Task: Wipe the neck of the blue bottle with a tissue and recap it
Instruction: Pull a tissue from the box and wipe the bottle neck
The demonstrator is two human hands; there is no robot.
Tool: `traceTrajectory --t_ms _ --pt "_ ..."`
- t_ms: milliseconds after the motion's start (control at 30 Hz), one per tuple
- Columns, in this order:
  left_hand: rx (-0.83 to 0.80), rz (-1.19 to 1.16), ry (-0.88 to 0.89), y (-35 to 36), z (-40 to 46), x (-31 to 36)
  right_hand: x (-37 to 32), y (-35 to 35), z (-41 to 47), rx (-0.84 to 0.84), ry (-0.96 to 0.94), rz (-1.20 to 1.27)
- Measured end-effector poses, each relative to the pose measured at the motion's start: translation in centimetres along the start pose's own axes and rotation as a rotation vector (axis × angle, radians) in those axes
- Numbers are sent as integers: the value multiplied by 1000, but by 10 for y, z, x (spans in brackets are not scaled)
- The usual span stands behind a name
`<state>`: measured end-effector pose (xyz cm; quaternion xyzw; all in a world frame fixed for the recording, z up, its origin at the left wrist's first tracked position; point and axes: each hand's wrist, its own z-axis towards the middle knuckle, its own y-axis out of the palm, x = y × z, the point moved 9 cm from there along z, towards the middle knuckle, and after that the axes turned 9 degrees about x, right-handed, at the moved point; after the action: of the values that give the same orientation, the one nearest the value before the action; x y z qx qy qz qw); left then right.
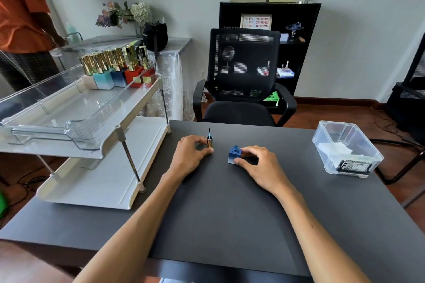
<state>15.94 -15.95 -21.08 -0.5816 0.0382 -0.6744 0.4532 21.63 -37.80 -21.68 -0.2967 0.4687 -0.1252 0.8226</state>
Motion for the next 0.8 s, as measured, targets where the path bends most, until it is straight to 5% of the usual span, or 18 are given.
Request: traceTrajectory --t_ms 800 --pt "-60 49 27 -1 -4 -1 0 0 -1 -1 2 8"
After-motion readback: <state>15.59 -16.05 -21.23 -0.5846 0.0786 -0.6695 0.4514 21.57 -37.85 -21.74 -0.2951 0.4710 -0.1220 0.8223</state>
